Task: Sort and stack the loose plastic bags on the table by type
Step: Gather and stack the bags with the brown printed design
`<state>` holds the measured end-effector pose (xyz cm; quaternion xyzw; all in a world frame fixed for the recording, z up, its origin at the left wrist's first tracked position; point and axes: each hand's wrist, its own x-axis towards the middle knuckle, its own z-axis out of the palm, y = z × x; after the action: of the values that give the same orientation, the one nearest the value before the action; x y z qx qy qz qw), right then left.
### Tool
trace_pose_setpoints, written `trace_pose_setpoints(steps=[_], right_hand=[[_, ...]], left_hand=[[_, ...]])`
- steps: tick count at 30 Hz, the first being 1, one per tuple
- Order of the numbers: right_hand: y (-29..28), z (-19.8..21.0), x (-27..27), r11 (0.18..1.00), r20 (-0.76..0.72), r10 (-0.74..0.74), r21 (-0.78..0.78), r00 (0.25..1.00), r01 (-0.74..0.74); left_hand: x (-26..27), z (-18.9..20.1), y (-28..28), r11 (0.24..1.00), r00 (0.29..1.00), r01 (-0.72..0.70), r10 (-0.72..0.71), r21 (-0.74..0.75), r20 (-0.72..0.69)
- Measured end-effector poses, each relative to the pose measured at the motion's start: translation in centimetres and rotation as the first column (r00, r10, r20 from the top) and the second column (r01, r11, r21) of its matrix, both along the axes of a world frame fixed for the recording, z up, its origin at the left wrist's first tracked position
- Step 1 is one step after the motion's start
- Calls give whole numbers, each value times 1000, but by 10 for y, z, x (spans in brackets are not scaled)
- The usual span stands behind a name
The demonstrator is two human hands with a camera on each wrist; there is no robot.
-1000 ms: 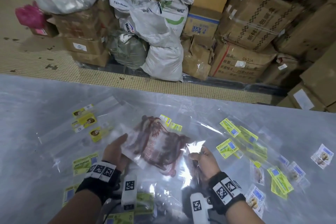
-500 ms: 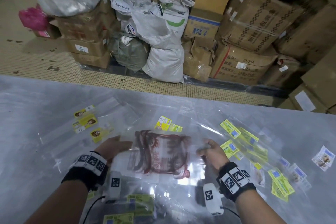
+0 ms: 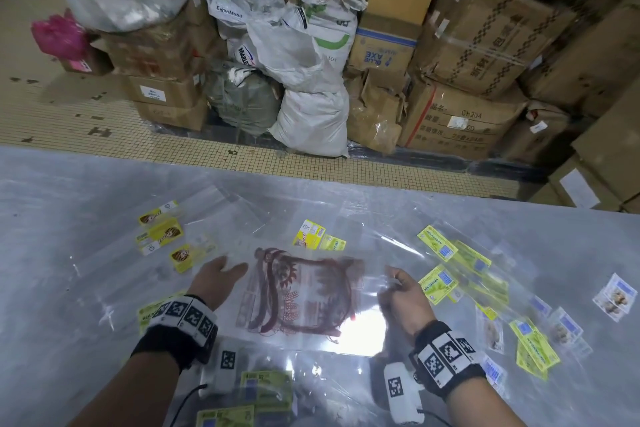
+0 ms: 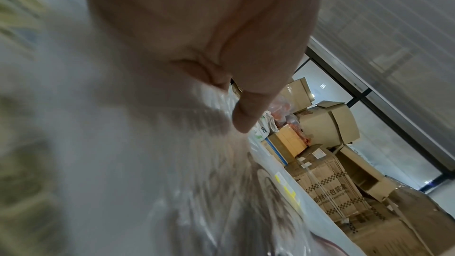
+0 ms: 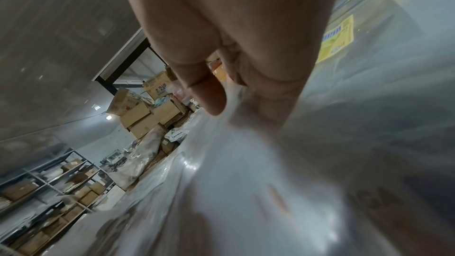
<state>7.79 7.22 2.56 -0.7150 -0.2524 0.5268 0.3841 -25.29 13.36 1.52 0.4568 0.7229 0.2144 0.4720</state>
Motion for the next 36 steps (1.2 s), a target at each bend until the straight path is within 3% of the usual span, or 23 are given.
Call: trace_pose_setpoints(steps=[6, 14, 20, 27, 32, 36], right_hand=[[-3, 4, -4, 1000, 5, -5, 28, 1000, 5], [-2, 3, -5, 993, -77, -92, 63, 993, 97], [-1, 0, -3, 996, -25, -83, 35, 996, 84], [2, -3, 3, 996, 45, -84, 37, 995, 82], [1, -4, -1, 997, 34, -62, 40, 998, 60], [-1, 2, -5, 997, 28, -44, 58, 999, 42]], left_hand=[[5, -1, -2, 1000, 997, 2, -1, 11, -74], [8, 2, -4, 997, 998, -64, 64, 33, 9], [7, 5, -6, 996, 998, -54, 55, 66, -7], [6, 6, -6, 995, 946, -95, 99, -29, 310], [11, 6, -10, 999, 967, -53, 52, -5, 248], [13, 9, -13, 998, 996, 33, -36, 47, 81]])
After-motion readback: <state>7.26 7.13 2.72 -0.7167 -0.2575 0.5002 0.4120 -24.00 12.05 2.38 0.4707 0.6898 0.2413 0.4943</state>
